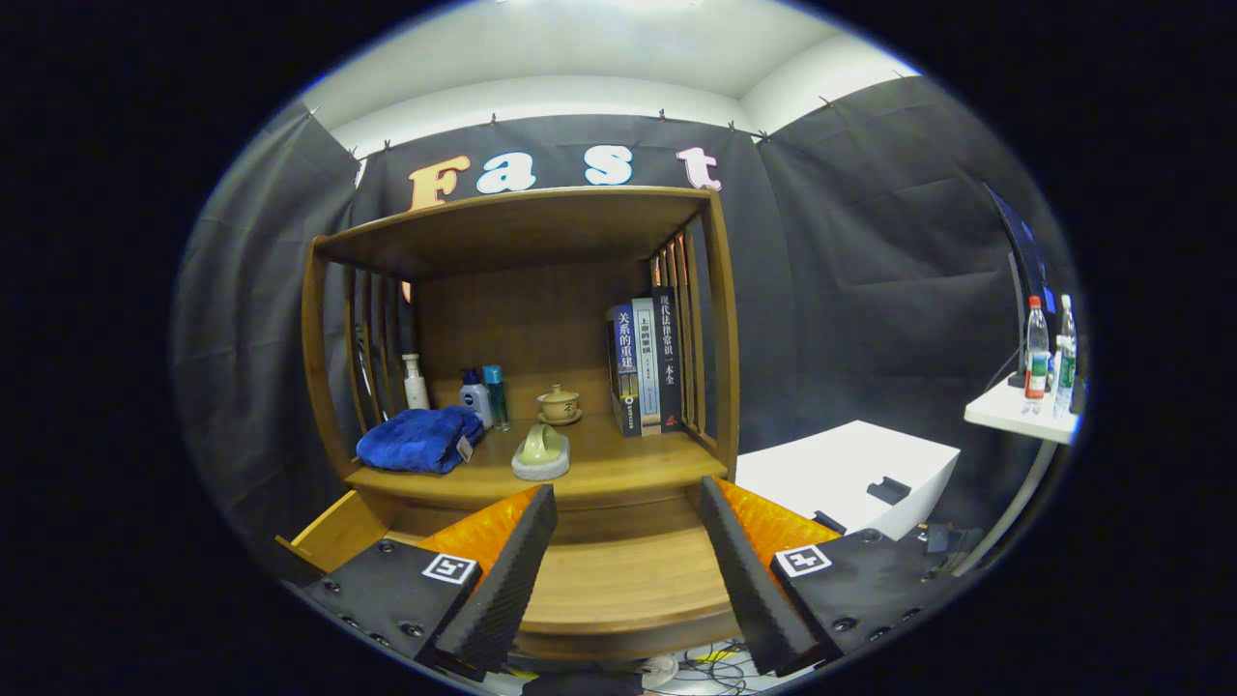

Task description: Pull open the drawer, take out the items inside it, and place them on the countertop above the cabinet.

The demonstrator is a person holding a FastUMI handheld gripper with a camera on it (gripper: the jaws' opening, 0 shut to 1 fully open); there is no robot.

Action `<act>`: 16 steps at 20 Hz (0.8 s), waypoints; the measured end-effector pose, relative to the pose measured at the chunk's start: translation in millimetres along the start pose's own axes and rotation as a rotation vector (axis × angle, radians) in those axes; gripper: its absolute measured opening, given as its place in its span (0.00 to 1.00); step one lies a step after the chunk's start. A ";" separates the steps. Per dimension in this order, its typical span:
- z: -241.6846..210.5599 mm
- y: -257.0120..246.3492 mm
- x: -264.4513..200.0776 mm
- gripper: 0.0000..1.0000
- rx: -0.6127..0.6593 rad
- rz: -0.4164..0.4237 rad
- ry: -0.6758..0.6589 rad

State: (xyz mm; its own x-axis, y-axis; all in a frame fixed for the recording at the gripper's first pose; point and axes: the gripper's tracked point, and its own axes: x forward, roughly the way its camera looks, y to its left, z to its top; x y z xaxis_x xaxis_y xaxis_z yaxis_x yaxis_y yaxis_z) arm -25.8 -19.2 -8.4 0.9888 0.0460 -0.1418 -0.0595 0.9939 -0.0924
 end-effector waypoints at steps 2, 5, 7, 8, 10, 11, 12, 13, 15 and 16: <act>-18.6 -10.3 -12.5 0.96 -0.001 0.000 0.008; -44.2 -23.0 -27.6 0.97 0.028 0.008 0.027; -60.3 -32.5 -33.6 0.97 0.045 0.003 0.044; -81.0 -40.3 -31.6 0.97 0.047 -0.001 0.054; -96.0 -47.4 -35.7 0.97 0.034 -0.010 0.067; -103.7 -49.1 -37.0 0.97 0.028 -0.012 0.076; -112.1 -51.1 -36.9 0.96 0.023 -0.012 0.088; -121.3 -51.9 -35.9 0.97 0.018 -0.012 0.102; -140.0 -54.3 -30.8 0.97 0.009 -0.013 0.132; -147.8 -54.8 -28.8 0.97 0.006 -0.017 0.145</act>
State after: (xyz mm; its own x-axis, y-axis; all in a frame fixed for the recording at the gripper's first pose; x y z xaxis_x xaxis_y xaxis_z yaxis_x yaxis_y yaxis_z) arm -71.2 -89.7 -145.0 0.9596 0.0151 -0.2811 -0.0420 0.9951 -0.0899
